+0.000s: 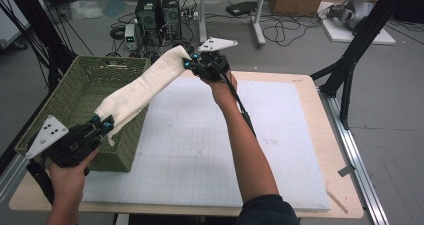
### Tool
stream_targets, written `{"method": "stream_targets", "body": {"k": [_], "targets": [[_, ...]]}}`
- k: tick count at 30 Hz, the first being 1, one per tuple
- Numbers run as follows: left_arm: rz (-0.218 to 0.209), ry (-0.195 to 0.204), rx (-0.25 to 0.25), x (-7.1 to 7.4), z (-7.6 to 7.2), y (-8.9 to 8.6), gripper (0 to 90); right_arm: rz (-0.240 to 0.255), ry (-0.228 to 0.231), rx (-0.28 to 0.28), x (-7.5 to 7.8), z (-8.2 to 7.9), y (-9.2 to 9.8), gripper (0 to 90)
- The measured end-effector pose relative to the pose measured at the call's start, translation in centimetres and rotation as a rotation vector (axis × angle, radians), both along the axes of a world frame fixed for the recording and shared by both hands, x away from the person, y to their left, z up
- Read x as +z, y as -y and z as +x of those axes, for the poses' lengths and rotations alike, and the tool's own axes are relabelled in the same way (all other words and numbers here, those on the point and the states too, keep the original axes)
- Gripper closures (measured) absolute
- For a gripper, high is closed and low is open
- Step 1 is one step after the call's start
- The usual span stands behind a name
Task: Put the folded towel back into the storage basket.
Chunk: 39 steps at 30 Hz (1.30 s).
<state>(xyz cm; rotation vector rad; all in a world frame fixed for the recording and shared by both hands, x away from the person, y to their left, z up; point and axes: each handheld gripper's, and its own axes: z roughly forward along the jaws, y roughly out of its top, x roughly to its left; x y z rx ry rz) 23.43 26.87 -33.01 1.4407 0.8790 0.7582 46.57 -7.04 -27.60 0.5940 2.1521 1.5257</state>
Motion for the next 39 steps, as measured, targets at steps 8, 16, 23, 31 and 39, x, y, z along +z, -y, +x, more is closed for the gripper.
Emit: {"method": "stream_targets", "body": {"k": [8, 16, 23, 31, 39], "targets": [[-0.012, -0.007, 0.056, -0.1, -1.1, -2.1, 80.7, -0.010, -0.007, 0.036, -0.2, 1.1, -4.5, 80.5], [-0.047, -0.024, 0.112, -0.6, -1.3, -4.4, 80.7, -0.018, -0.016, 0.050, -0.1, 2.1, -8.0, 80.5], [0.001, -0.050, 0.167, -0.8, -1.7, -5.6, 80.7, -0.044, -0.015, 0.063, -0.3, 2.9, -11.5, 80.5], [0.058, -0.057, 0.228, -0.6, -2.5, -6.5, 79.8, -0.078, -0.028, 0.062, -0.5, 3.5, -16.0, 80.5], [-0.016, -0.071, 0.354, -0.4, -2.9, -7.5, 29.8, -0.099, -0.041, -0.018, -1.4, 3.9, -18.8, 48.3]]}}
